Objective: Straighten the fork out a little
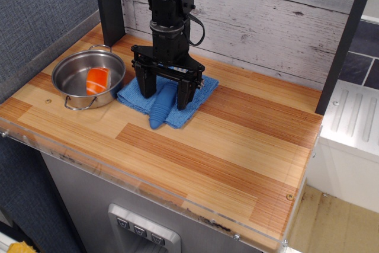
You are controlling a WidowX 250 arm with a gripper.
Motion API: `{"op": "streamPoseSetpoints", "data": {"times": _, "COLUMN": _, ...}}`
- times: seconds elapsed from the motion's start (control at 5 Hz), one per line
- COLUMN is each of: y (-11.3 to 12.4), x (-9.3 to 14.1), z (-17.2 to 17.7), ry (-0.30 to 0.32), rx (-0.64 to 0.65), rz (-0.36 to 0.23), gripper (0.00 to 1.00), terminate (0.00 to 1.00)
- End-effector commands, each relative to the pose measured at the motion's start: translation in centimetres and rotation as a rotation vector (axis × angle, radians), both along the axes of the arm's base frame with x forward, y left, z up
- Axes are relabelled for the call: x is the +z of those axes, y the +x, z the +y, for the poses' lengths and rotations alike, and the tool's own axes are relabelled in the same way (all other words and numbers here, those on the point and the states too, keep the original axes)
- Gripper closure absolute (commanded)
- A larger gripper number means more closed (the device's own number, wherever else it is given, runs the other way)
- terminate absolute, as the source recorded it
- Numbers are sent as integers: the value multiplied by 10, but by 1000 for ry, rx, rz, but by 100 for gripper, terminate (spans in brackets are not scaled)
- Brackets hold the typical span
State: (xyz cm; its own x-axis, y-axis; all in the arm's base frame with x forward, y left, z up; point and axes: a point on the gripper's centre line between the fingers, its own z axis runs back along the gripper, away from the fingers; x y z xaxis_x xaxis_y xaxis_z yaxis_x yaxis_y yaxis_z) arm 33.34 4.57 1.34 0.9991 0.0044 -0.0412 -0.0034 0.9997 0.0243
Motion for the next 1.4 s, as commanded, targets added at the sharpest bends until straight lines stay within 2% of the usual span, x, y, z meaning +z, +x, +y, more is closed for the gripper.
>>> {"op": "streamPoseSetpoints", "data": {"times": 0.0, "y": 8, "x": 12, "z": -1, "ry": 22, "rx": -28, "rz": -36, "gripper": 0, "terminate": 0}}
{"op": "streamPoseSetpoints", "data": {"times": 0.6, "y": 9, "x": 13, "z": -3, "ry": 27, "rx": -39, "rz": -59, "gripper": 0, "terminate": 0}}
{"op": "streamPoseSetpoints", "data": {"times": 1.2, "y": 7, "x": 24, "z": -5, "ry": 31, "rx": -48, "rz": -104, "gripper": 0, "terminate": 0}}
